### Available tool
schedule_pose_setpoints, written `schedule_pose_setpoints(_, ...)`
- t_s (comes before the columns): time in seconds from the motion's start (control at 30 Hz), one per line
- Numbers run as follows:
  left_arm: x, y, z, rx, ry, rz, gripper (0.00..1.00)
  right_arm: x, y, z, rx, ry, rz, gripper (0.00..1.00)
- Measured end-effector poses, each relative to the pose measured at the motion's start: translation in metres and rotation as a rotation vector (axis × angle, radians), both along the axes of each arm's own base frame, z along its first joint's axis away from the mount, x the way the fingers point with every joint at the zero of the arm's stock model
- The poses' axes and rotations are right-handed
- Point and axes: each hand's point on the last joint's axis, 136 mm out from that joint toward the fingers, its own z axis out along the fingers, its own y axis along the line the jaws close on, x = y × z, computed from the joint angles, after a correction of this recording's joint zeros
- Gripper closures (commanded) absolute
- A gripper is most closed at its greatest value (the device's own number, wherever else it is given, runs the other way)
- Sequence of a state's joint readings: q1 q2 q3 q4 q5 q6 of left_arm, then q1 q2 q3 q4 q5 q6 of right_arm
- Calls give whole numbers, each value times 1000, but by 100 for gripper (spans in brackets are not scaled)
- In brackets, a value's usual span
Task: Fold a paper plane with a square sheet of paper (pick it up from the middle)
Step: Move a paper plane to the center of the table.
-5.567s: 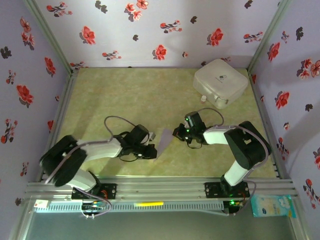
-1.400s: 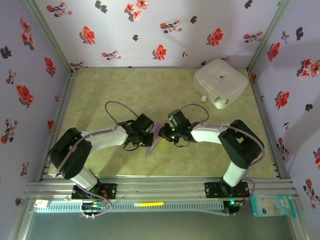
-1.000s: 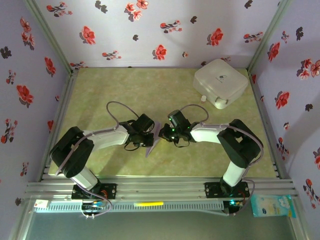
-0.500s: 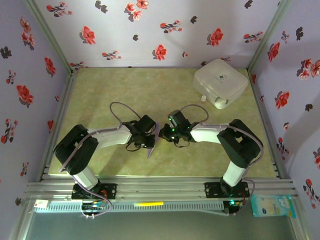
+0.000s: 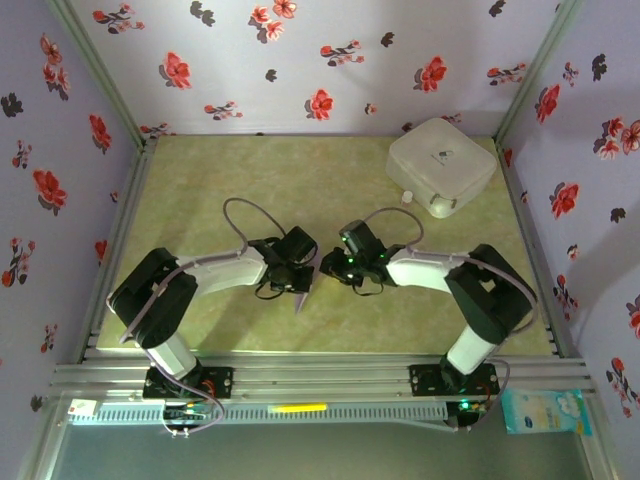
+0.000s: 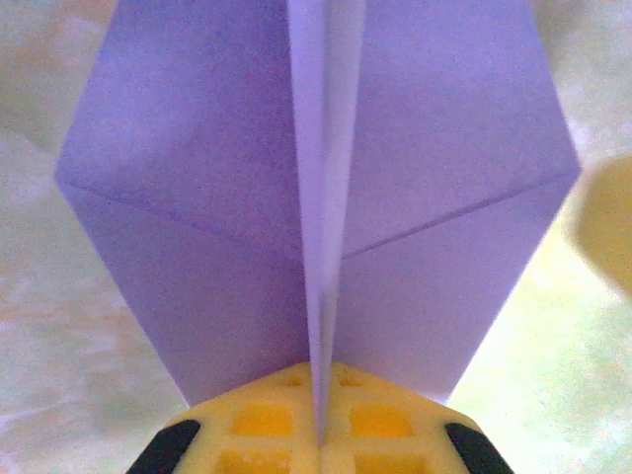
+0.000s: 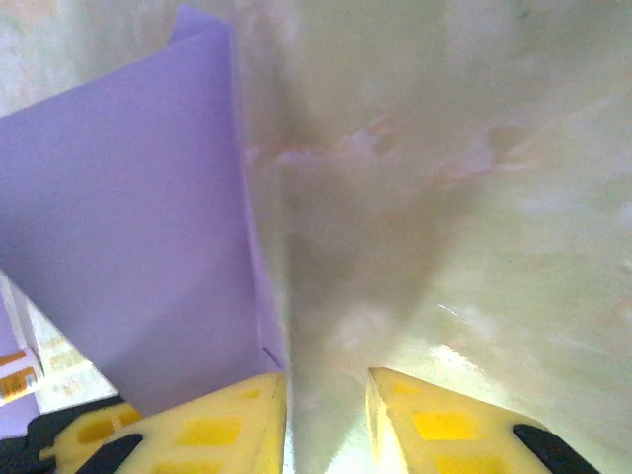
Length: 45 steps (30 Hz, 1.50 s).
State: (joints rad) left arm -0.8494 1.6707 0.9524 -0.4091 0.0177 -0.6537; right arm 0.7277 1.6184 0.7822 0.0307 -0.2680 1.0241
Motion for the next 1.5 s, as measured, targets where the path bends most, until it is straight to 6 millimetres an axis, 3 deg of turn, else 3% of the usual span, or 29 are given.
schedule_pose_setpoints(0.17,14,2,9,51,-36,32,95,6,-29,19,-3,-67,-80,67)
schedule_pose_setpoints(0.43,26,0,-2,121,-28,56,95,0,-70,18,-32,-104,-178,63)
schedule_pose_setpoints(1.5,35,-6,-13,160,-4,98,83,-1,-75,14,-35,-93,-200,61)
